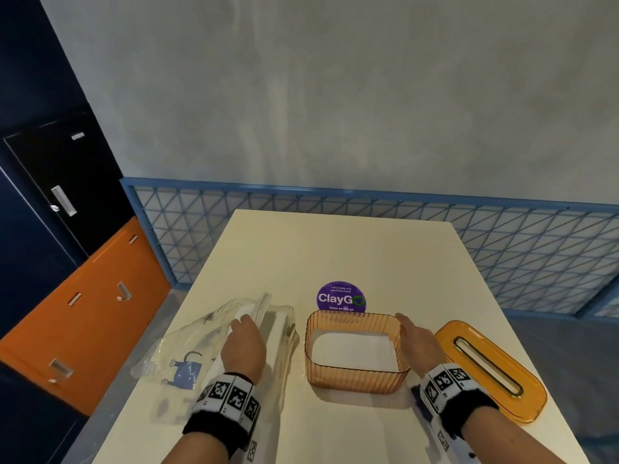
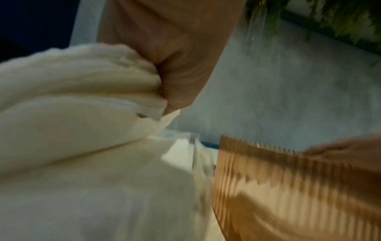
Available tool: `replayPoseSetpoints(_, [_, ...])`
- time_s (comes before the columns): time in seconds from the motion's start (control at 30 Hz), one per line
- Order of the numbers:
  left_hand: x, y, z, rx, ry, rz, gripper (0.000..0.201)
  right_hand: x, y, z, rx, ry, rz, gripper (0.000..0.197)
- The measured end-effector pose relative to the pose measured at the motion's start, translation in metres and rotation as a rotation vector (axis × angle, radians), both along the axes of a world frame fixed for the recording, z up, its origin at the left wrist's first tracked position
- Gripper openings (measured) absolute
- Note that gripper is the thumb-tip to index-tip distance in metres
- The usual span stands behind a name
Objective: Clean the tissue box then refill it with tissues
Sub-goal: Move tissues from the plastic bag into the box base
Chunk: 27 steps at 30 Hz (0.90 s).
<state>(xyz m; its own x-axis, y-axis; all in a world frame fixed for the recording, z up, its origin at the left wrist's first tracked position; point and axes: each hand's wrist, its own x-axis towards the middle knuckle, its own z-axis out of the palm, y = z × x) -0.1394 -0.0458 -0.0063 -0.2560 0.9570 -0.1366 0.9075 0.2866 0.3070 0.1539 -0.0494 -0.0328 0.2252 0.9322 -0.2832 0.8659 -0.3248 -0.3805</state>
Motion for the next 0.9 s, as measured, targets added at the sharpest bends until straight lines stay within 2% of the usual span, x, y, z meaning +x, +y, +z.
replayPoseSetpoints(0.1, [-0.012, -0.006, 0.025, 0.102, -0.101, 0.028, 0.034, -0.011, -0.003, 0.025, 0.002, -0.117, 0.016, 0.048])
replayPoseSetpoints(0.17, [-0.016, -0.014, 0.034, 0.221, -0.158, 0.009, 0.040, -0.029, -0.003, 0.047, 0.119, -0.049, 0.059, 0.047])
replayPoseSetpoints(0.23, [-0.017, -0.022, 0.040, 0.330, -0.170, -0.053, 0.046, -0.058, 0.000, 0.073, 0.167, 0.193, 0.118, 0.039])
replayPoseSetpoints(0.27, [-0.015, -0.027, 0.041, 0.394, -0.162, -0.104, 0.049, -0.074, 0.003, 0.084, 0.108, 0.343, 0.130, 0.037])
replayPoseSetpoints(0.4, [-0.011, -0.040, 0.033, 0.676, -0.040, -0.392, 0.063, -0.123, 0.014, 0.112, -0.295, 0.917, 0.051, 0.063])
replayPoseSetpoints(0.47, [-0.010, -0.047, 0.023, 0.693, -0.021, -0.439, 0.058, -0.135, 0.019, 0.112, -0.356, 1.056, 0.051, 0.059])
replayPoseSetpoints(0.57, [-0.013, -0.056, 0.013, 0.584, -0.031, -0.461, 0.060, -0.146, 0.023, 0.107, -0.296, 1.004, 0.138, 0.047])
replayPoseSetpoints(0.67, [-0.020, -0.063, 0.006, 0.556, -0.077, -0.493, 0.052, -0.153, 0.026, 0.101, -0.201, 0.919, 0.199, 0.045])
replayPoseSetpoints(0.7, [-0.021, -0.066, 0.004, 0.582, -0.160, -0.466, 0.051, -0.155, 0.027, 0.100, -0.173, 0.903, 0.207, 0.045])
replayPoseSetpoints(0.77, [-0.023, -0.070, 0.006, 0.547, -0.478, -0.297, 0.060, -0.155, 0.026, 0.104, -0.133, 0.877, 0.236, 0.042])
replayPoseSetpoints(0.9, [-0.033, -0.049, 0.013, 0.353, -1.195, 0.298, 0.062, -0.152, 0.028, 0.108, -0.135, 0.910, 0.319, 0.039])
